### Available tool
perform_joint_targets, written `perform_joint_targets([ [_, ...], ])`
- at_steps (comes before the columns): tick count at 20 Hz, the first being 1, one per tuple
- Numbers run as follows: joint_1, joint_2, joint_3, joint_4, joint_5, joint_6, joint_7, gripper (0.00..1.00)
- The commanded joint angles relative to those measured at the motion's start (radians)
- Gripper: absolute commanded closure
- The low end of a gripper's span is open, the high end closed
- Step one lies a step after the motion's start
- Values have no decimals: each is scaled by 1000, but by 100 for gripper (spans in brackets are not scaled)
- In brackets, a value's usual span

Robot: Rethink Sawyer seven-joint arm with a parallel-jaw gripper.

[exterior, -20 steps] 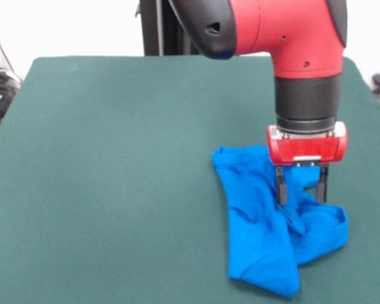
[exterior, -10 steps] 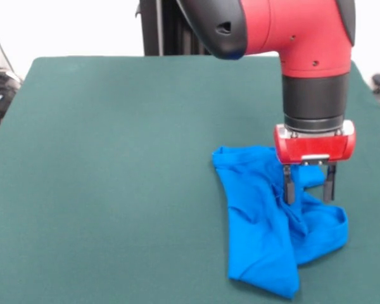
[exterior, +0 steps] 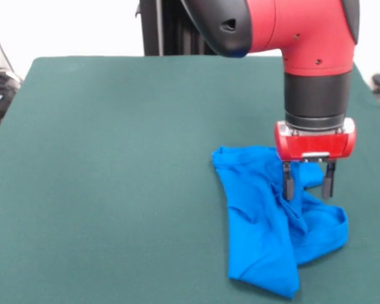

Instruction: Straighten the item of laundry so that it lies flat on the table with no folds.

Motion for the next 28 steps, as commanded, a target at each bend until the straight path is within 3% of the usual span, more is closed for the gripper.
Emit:
perform_joint_targets([
  [1,1,28,103,18,-10,142,-288,0],
  [28,6,15,143,-39,16,261,-306,0],
])
